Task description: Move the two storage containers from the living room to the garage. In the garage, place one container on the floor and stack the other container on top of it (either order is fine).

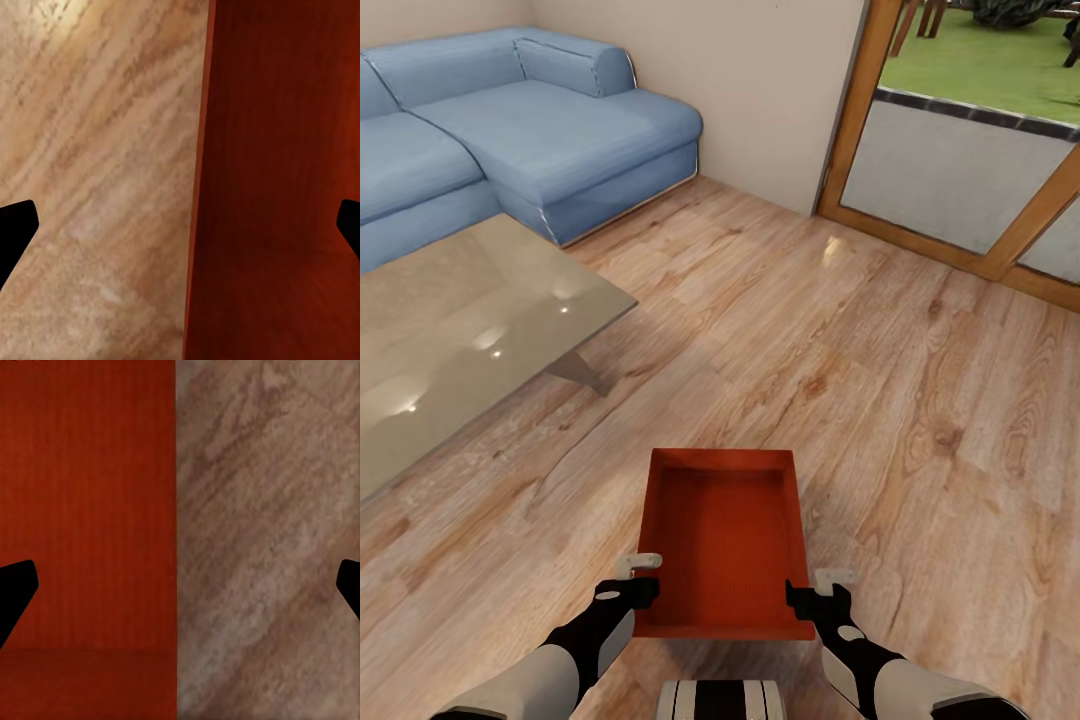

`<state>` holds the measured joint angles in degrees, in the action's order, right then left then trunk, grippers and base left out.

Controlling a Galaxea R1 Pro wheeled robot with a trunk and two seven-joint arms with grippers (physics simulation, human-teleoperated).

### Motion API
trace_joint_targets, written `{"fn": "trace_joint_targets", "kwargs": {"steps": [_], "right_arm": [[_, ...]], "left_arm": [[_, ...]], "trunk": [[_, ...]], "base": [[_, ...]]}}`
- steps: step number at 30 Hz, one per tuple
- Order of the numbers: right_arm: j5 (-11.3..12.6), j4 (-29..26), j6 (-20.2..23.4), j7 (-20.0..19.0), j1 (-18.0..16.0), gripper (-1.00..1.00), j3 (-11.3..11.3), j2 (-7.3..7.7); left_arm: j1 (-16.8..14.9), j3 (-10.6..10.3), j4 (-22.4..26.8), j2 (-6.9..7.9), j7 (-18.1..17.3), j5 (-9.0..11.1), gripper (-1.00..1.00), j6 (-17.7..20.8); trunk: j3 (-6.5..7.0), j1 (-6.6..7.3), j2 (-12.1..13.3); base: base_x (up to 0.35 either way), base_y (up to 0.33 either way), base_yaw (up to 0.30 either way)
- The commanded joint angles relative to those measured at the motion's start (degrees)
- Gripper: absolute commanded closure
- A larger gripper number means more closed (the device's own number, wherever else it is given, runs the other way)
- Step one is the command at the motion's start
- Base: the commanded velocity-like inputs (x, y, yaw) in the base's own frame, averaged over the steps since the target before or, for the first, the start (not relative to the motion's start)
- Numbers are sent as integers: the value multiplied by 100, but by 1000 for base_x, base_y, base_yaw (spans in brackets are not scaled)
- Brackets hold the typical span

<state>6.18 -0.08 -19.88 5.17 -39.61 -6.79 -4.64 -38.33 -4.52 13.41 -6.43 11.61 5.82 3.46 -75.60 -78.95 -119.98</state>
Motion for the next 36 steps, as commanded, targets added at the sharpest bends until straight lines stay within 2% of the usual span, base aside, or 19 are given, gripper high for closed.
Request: {"fn": "trace_joint_targets", "kwargs": {"steps": [1, 11, 23, 33, 36], "right_arm": [[59, 7, -21, 12, -3, -100, -54, -2], [61, 5, -22, 13, -3, -100, -54, -2], [59, 8, -24, 11, -3, -100, -56, -2], [59, 7, -24, 11, -3, -100, -52, -2], [59, 7, -21, 11, -3, -100, -57, -2]], "left_arm": [[1, -49, 11, 2, 34, 61, -100, 32], [1, -49, 12, 7, 34, 60, -100, 32], [1, -49, 15, 6, 34, 60, -100, 32], [1, -49, 13, 6, 34, 60, -100, 32], [1, -49, 13, 5, 34, 60, -100, 32]], "trunk": [[-21, -21, -41], [-200, -241, -442], [-200, -241, -442], [-380, -461, -843], [-380, -461, -843]], "base": [[0, 0, 0], [0, 0, 0], [0, 0, 0], [0, 0, 0], [0, 0, 0]]}}
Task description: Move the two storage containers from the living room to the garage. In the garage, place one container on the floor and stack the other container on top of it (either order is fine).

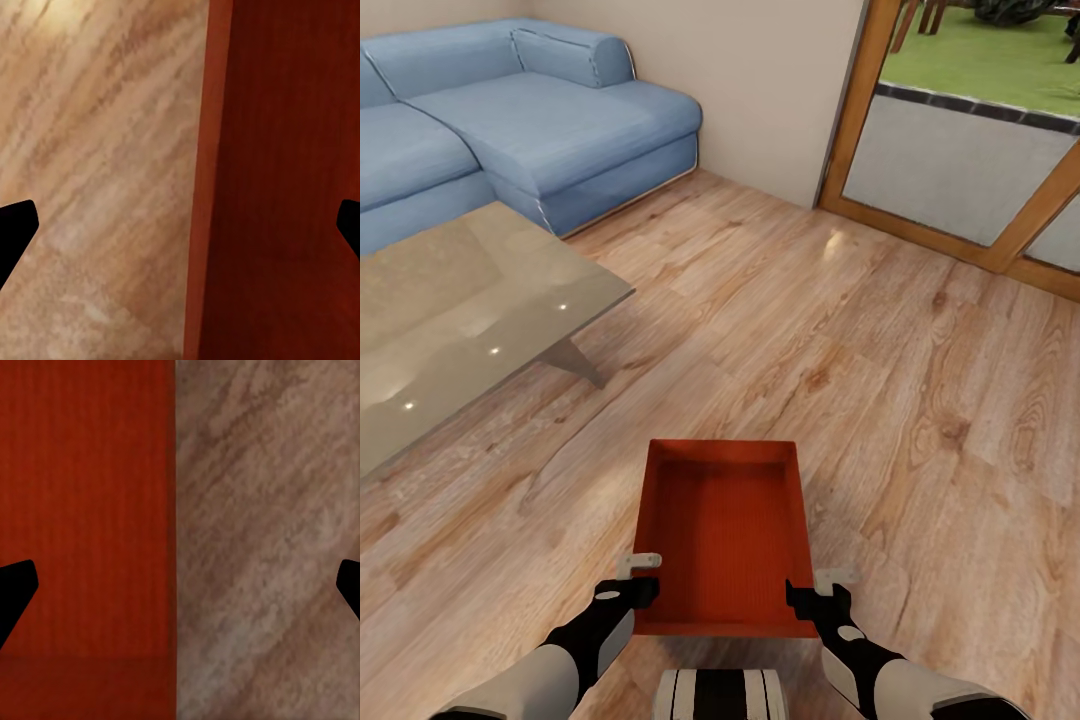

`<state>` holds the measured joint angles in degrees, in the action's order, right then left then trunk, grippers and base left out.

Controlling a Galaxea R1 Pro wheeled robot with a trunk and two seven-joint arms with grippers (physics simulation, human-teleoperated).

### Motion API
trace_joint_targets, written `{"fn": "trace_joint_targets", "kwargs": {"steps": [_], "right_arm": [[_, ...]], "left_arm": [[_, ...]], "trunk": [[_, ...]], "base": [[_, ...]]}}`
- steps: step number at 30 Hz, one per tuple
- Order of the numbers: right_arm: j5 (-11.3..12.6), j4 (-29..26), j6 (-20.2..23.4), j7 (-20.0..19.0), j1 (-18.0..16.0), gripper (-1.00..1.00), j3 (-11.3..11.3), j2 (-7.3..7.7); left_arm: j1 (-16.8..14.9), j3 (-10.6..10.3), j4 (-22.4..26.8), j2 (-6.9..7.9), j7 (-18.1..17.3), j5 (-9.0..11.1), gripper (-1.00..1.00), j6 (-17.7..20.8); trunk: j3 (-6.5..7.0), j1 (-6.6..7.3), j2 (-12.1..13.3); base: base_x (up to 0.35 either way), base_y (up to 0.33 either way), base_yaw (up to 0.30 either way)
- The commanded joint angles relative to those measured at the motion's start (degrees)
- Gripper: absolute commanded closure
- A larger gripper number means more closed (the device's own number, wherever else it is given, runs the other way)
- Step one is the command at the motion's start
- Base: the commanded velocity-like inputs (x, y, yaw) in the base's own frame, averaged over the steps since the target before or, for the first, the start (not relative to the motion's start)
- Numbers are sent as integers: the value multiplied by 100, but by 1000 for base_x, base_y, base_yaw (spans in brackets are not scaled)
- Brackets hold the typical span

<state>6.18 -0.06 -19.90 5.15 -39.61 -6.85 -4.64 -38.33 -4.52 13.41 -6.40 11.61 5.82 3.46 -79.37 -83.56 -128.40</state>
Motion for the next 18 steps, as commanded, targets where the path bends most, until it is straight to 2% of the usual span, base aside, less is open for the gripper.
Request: {"fn": "trace_joint_targets", "kwargs": {"steps": [1, 18], "right_arm": [[59, 6, -20, 13, -3, -100, -50, -2], [59, 4, -2, 13, -3, -100, -53, -2]], "left_arm": [[1, -49, 13, 1, 34, 60, -100, 32], [1, -63, -8, -2, 34, 55, -100, 33]], "trunk": [[-3, 1, -1], [-3, 1, -1]], "base": [[0, 0, 0], [0, 0, 0]]}}
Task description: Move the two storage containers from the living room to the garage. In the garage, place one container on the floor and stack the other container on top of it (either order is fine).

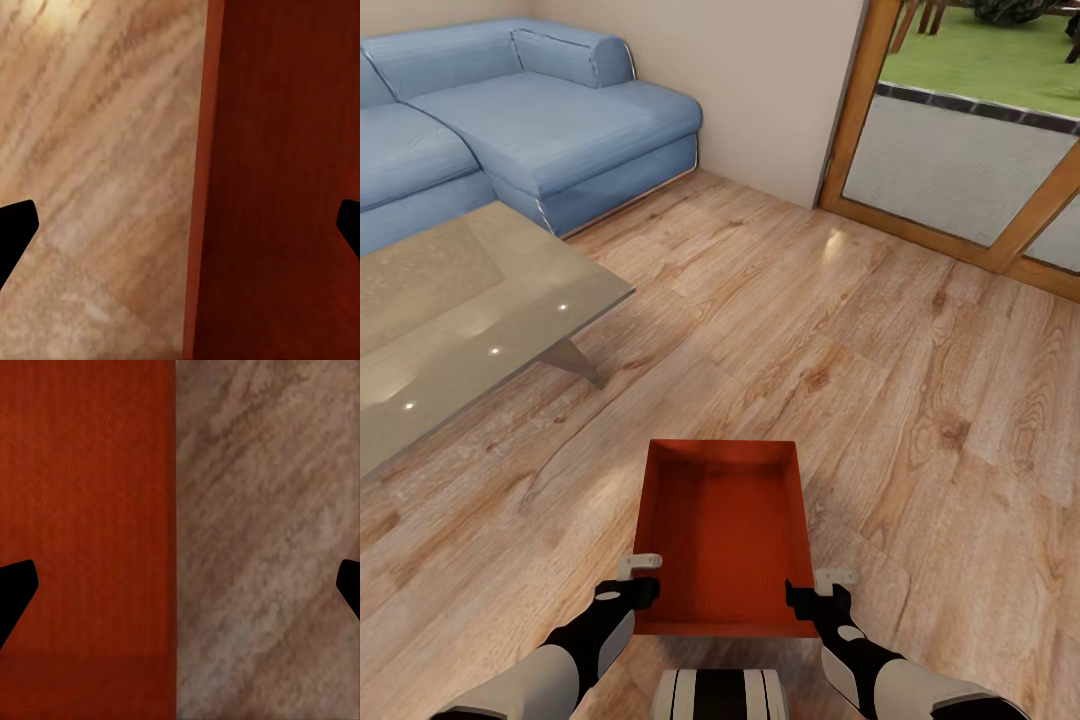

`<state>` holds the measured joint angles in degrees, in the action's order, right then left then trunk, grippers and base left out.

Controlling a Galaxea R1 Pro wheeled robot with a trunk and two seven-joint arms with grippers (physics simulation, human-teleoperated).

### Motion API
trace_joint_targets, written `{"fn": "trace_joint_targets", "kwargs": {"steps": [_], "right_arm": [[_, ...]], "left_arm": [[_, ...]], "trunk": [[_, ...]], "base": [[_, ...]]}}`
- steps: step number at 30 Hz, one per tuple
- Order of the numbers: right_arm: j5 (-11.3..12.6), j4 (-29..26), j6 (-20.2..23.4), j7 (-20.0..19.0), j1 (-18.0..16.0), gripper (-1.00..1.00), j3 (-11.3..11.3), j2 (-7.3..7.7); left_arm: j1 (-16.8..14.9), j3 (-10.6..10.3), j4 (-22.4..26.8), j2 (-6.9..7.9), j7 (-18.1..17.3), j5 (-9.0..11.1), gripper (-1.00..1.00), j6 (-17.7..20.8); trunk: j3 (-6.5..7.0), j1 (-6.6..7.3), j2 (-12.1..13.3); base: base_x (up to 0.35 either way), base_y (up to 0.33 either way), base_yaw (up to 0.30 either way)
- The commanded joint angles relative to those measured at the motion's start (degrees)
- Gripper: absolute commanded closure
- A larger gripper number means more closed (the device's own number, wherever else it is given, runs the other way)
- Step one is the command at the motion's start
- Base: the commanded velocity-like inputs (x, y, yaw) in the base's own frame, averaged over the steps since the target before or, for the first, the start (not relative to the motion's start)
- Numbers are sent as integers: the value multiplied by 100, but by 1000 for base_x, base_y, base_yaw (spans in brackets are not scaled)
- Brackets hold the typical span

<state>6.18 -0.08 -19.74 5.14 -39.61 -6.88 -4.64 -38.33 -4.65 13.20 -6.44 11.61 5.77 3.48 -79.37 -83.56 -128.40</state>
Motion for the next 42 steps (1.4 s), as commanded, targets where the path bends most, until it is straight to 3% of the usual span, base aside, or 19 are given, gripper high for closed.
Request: {"fn": "trace_joint_targets", "kwargs": {"steps": [1, 13, 14, 15, 37, 42], "right_arm": [[59, 7, -4, 13, -3, -100, -51, -2], [24, 8, 30, 5, -3, -100, -59, -2], [20, 8, 31, 5, -3, 100, -59, -2], [18, 8, 31, 4, -3, 100, -59, -2], [49, 6, -20, 13, -3, 100, -58, -17], [50, 7, -21, 13, -3, 100, -54, -18]], "left_arm": [[1, -51, 10, 2, 34, 53, -100, 32], [1, -54, -2, 2, 25, 30, -100, 30], [1, -53, -2, 2, 25, 31, -100, 30], [1, -55, -2, 2, 25, 34, 100, 30], [1, -53, 7, -7, 34, 56, 100, 30], [1, -53, 0, -6, 32, 56, 100, 30]], "trunk": [[-3, 1, -1], [-3, 1, -1], [-3, 1, -1], [-3, 1, -1], [-3, 1, -1], [87, 111, 199]], "base": [[0, 0, 0], [0, 0, 0], [0, 0, 0], [0, 0, 0], [0, 0, 0], [0, 0, 0]]}}
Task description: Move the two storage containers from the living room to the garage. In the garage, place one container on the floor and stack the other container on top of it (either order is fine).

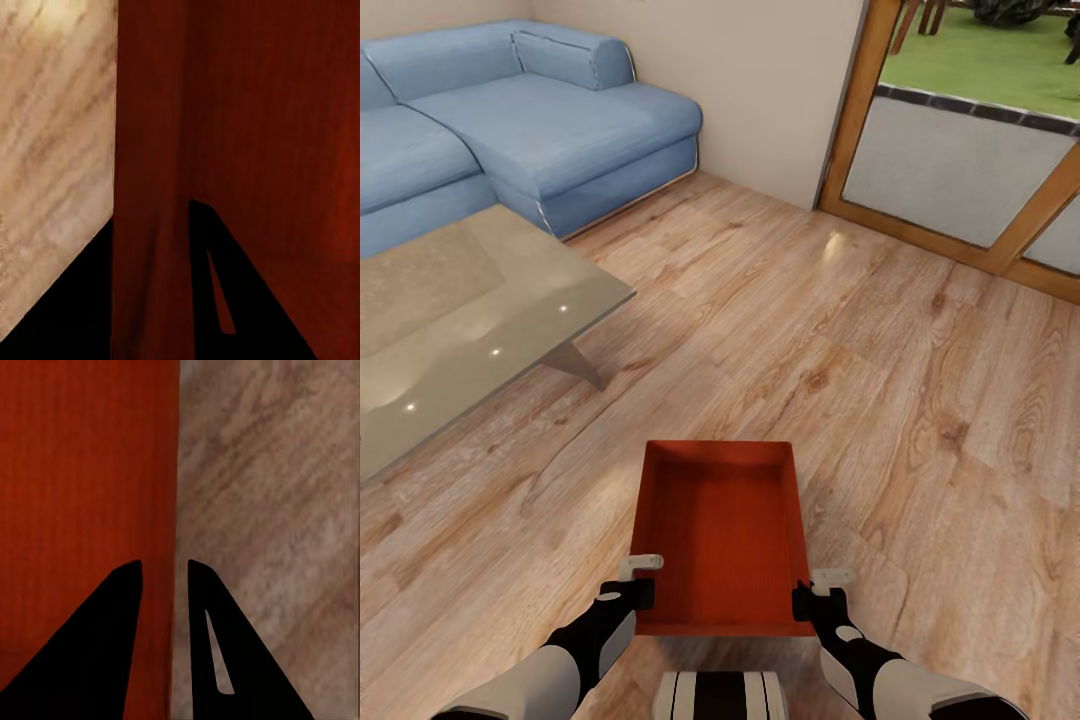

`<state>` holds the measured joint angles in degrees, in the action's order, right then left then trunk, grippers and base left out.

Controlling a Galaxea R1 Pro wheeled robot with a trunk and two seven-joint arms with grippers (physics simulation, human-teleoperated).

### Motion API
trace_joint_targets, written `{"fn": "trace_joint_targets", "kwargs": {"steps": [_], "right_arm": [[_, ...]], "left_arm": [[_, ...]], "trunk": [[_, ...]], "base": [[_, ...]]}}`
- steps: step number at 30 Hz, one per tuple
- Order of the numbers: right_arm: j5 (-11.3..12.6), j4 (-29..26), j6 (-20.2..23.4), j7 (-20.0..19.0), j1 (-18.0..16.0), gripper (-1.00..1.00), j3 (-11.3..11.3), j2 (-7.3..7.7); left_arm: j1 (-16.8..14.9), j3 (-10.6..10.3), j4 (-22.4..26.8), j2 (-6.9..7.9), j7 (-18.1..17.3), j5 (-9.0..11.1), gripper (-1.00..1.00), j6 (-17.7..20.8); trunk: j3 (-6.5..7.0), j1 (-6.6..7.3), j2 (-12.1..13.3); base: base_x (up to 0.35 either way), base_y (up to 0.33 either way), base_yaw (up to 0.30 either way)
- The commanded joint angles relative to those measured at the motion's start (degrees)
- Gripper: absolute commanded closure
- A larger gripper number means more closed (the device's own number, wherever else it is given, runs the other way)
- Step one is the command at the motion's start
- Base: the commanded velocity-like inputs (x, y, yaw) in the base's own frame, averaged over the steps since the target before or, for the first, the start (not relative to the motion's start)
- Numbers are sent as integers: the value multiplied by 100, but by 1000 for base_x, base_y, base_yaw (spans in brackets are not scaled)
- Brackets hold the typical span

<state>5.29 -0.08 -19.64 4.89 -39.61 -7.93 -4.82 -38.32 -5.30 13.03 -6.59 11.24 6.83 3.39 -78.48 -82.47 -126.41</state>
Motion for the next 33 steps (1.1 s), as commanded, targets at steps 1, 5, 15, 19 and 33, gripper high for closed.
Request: {"fn": "trace_joint_targets", "kwargs": {"steps": [1, 5, 15, 19, 33], "right_arm": [[139, 8, -33, 39, -3, 100, 53, 1], [139, 7, -31, 39, -3, 100, 53, -1], [143, 4, -33, 39, -3, 100, 49, -2], [145, 7, -37, 39, -3, 100, 52, -2], [147, 4, -39, 39, -3, 100, 54, 5]], "left_arm": [[0, 11, 17, 10, 67, -50, 100, 39], [0, 11, 15, 16, 69, -50, 100, 39], [0, 11, 17, 16, 68, -43, 100, 39], [0, 12, 23, 18, 69, -42, 100, 39], [0, 13, 24, 18, 69, -41, 100, 39]], "trunk": [[16, 23, 40], [87, 111, 201], [267, 331, 602], [339, 419, 762], [590, 726, 1324]], "base": [[0, 0, 0], [0, 0, 0], [0, 0, 0], [0, 0, 0], [0, 0, 0]]}}
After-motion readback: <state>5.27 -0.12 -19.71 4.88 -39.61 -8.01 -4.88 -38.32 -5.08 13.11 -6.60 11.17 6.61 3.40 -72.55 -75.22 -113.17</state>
